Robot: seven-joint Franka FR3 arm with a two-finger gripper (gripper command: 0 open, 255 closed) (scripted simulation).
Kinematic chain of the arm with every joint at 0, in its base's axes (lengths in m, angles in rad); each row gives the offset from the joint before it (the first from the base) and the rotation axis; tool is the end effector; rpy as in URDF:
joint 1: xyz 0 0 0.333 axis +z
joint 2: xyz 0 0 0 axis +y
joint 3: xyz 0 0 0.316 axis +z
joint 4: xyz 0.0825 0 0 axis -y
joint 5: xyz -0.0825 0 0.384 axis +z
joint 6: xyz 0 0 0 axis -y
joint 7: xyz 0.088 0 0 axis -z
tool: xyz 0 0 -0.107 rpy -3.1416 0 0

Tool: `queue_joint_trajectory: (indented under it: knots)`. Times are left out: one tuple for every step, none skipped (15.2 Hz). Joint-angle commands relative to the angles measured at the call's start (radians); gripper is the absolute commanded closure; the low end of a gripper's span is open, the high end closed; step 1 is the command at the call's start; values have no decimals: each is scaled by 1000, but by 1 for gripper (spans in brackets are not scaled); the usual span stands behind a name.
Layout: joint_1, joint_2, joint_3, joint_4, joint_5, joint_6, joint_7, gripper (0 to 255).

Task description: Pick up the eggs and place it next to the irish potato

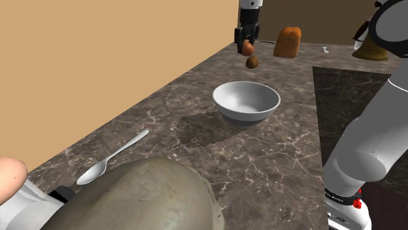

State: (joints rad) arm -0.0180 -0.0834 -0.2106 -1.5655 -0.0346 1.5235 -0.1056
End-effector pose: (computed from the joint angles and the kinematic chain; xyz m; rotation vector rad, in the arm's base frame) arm 0.5083 -0.1278 0.6667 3.1116 -0.1947 0.0564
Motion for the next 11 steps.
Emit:
queue_joint_trajectory:
  knots:
    - [0, -10, 1, -41, -2, 32, 2, 255]
    - [0, -15, 1, -60, -3, 46, 3, 255]
    - [0, -19, 1, -78, -4, 60, 4, 255]
    - [0, -23, 1, -97, -5, 75, 5, 255]
    - [0, -27, 2, -115, -5, 89, 6, 255]
    - [0, -30, 2, -132, -6, 103, 6, 255]
    - [0, -34, 2, -150, -7, 117, 7, 255]
    - [0, -37, 2, -167, -8, 131, 8, 255]
    - [0, -39, 2, -183, -8, 145, 9, 255]
    - [0, -42, 2, -199, -9, 159, 9, 255]
    - [0, -44, 2, -215, -9, 173, 10, 255]
